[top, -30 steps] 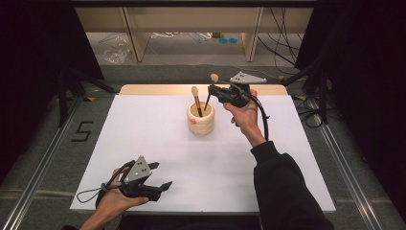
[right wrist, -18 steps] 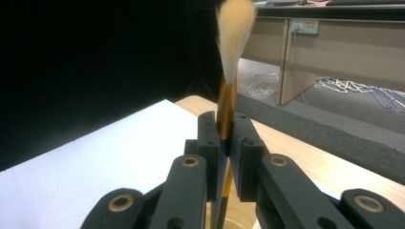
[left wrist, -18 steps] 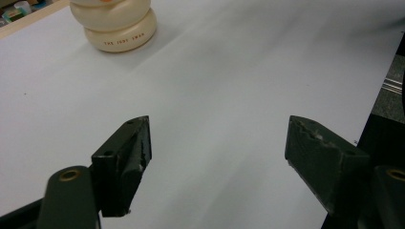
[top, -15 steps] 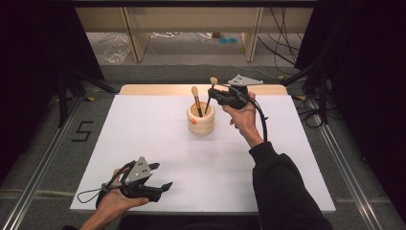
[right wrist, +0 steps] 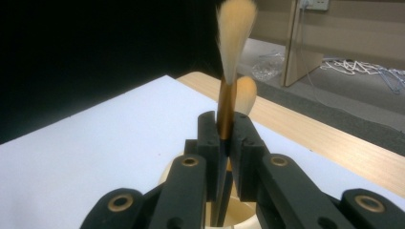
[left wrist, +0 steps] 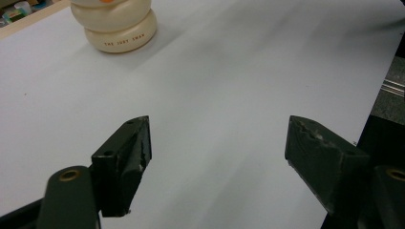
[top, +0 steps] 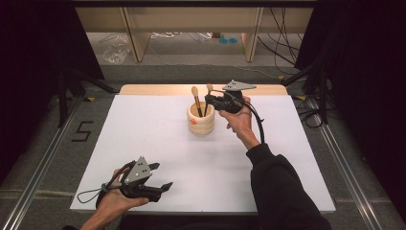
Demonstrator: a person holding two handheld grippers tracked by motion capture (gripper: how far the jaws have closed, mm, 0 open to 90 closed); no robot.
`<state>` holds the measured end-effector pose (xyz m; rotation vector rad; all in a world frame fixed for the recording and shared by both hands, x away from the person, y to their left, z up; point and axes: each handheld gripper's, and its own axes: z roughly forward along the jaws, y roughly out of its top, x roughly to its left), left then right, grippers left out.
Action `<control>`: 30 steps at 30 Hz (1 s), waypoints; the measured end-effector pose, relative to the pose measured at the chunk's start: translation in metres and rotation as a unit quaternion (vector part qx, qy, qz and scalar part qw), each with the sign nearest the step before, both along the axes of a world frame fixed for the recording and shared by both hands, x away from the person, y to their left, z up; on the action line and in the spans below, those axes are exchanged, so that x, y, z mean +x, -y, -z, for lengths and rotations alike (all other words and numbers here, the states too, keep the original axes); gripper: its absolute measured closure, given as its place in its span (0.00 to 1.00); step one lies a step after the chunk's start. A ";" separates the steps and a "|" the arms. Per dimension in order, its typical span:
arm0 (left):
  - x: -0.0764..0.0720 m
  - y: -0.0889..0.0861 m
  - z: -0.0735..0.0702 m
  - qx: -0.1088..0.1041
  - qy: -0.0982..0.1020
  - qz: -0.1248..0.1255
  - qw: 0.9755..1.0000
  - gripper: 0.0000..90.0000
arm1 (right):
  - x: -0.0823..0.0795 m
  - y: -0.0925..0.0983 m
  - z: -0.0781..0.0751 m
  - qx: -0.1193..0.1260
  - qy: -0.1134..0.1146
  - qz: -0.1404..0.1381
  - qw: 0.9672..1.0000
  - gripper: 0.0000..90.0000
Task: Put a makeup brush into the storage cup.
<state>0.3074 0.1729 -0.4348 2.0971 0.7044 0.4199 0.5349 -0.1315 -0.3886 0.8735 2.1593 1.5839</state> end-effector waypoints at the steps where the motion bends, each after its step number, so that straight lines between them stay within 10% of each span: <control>1: 0.000 0.000 0.000 -0.001 0.000 0.000 1.000 0.27 | 0.000 -0.001 0.001 -0.002 -0.002 -0.001 1.000 0.94; 6: 0.000 0.000 0.000 -0.001 -0.001 0.000 1.000 0.27 | 0.001 -0.003 0.005 -0.008 -0.009 -0.007 1.000 0.93; 13: 0.000 -0.001 -0.001 0.002 -0.001 0.000 1.000 0.27 | -0.001 -0.003 0.008 -0.020 -0.032 0.011 0.999 0.65; 30: 0.000 -0.004 -0.005 -0.020 0.005 -0.022 1.000 0.27 | -0.022 0.009 -0.006 -0.018 -0.006 0.051 0.999 0.27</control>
